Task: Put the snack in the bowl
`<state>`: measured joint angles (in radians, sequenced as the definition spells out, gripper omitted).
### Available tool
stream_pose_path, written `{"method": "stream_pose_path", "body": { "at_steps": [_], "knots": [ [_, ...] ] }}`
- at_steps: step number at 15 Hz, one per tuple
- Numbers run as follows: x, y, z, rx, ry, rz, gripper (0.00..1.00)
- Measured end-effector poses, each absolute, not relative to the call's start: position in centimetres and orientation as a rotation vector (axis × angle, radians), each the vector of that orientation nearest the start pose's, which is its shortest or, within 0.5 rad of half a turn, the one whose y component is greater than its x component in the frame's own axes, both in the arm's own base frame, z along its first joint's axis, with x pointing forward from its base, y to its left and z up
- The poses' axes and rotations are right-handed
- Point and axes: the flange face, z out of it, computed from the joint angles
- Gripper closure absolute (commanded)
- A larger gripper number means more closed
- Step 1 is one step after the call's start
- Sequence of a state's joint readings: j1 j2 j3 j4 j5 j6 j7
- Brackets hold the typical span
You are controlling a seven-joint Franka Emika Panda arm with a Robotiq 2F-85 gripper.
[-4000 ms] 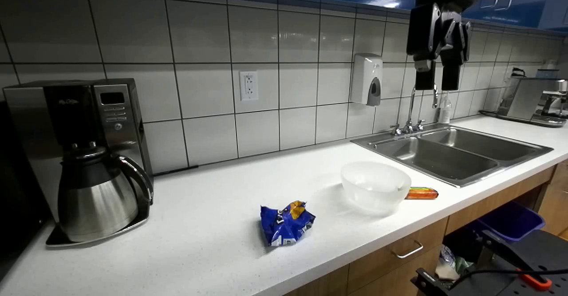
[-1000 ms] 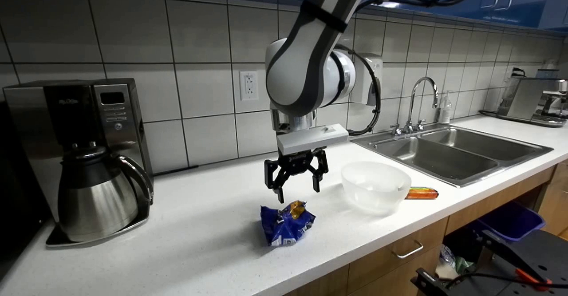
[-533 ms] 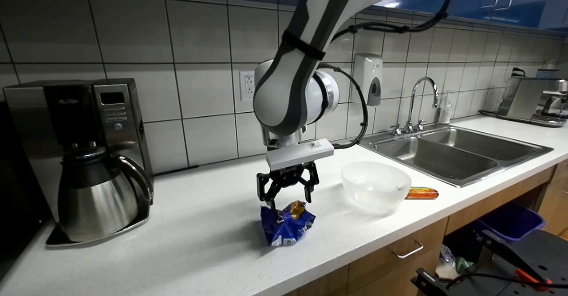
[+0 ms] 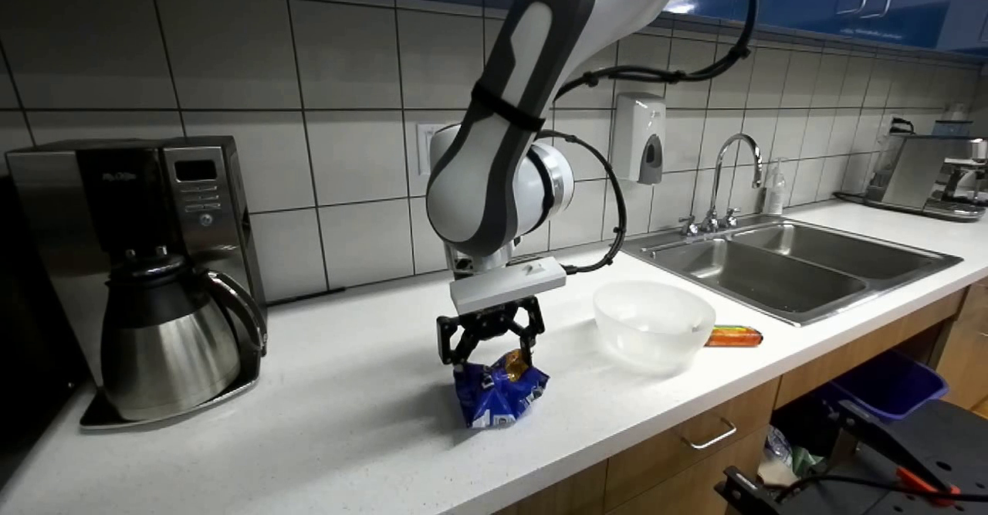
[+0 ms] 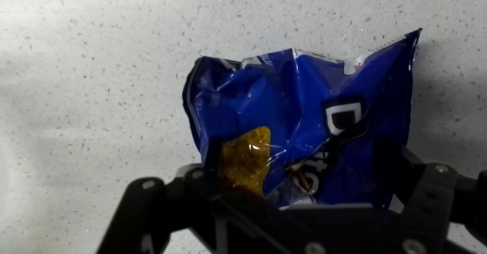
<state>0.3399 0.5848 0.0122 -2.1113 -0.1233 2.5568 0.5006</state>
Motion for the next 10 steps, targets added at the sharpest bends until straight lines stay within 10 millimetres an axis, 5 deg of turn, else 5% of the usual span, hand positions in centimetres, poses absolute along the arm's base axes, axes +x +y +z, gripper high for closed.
{"method": "stream_pose_path", "body": {
  "at_steps": [1,3,10],
  "knots": [
    [52.11,19.37,12.02,-3.244,0.069,0.170,0.26],
    [52.18,19.33,11.77,-3.245,0.072,0.174,0.31],
    [52.63,19.13,11.83,-3.247,0.080,0.163,0.85]
  ]
}}
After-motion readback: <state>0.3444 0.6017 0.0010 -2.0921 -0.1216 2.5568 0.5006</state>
